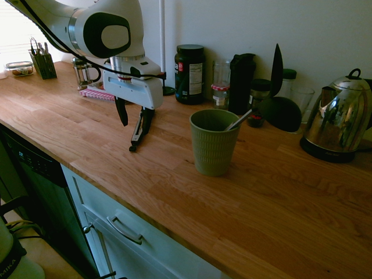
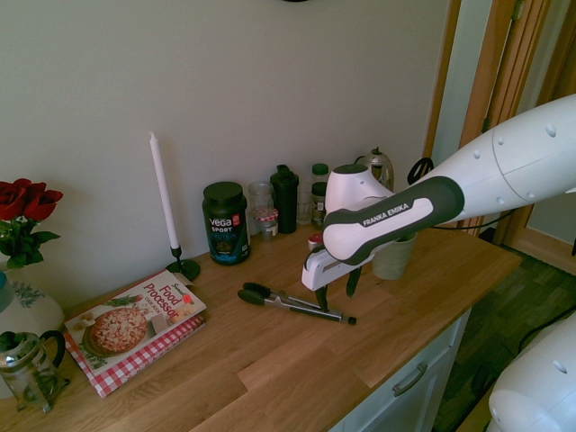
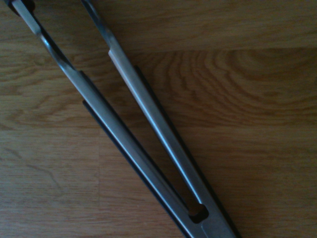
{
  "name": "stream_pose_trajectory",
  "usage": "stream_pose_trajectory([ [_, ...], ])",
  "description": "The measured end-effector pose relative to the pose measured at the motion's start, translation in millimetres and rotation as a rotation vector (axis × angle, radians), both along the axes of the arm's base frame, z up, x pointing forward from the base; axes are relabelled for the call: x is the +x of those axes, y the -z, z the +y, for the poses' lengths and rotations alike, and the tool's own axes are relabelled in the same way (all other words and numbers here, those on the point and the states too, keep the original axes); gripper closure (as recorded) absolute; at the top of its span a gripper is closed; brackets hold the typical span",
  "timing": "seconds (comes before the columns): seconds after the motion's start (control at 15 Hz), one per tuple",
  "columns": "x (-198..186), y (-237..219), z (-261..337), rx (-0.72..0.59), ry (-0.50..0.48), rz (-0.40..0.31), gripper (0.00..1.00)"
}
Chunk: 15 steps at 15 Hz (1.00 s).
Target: Put the tongs back in the holder
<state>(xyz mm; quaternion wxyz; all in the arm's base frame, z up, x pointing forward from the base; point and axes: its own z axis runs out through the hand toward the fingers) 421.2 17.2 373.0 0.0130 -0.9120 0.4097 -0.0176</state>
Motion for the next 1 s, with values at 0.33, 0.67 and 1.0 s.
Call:
stream_pose_trajectory([
  [0.33,14,-26,17,-0.016,-0.205,-0.041,0.00],
  [0.67,44,-52,88,-0.037,-0.504,-0.097,0.00],
  [1.0,79,-11,107,-0.024,-0.592,-0.057,0.00],
])
